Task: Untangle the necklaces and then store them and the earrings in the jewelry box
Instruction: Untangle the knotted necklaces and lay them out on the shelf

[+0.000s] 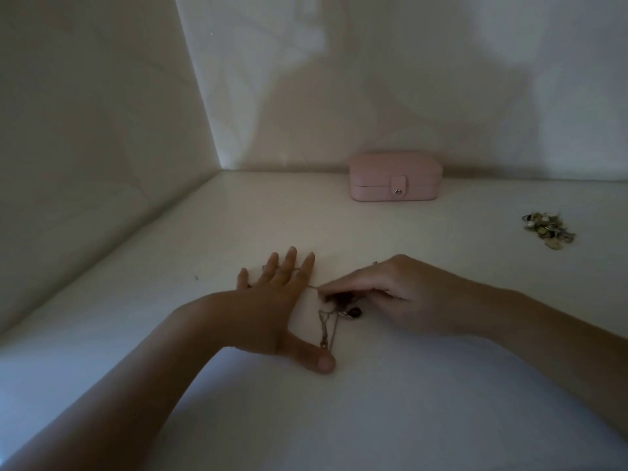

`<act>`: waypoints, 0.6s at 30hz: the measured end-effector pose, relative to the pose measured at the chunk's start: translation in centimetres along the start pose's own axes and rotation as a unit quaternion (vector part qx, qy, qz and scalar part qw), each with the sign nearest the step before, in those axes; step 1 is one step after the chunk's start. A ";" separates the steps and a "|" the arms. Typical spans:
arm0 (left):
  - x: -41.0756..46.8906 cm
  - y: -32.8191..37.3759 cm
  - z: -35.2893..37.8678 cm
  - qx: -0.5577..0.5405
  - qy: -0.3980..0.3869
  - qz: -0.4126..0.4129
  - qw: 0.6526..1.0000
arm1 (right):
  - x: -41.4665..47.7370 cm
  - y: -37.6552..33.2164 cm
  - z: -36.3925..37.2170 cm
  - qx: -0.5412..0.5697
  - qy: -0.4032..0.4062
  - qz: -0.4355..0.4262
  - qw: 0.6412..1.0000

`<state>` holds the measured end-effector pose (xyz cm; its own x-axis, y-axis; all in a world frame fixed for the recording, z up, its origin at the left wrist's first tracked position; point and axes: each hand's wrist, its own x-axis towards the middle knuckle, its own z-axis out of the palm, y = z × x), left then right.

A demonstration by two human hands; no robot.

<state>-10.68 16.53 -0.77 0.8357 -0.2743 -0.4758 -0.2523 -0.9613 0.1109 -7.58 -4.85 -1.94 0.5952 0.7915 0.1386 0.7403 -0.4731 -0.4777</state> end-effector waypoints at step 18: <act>-0.8 -1.3 -0.6 0.047 -0.051 -0.014 0.998 | -1.7 4.2 -3.5 -0.189 -0.038 0.219 0.957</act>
<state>-10.74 18.02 -0.06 0.7905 -0.2391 -0.5639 -0.2786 -0.9603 0.0166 -4.35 -9.51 -1.13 0.8601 0.5049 -0.0729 0.4942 -0.8602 -0.1260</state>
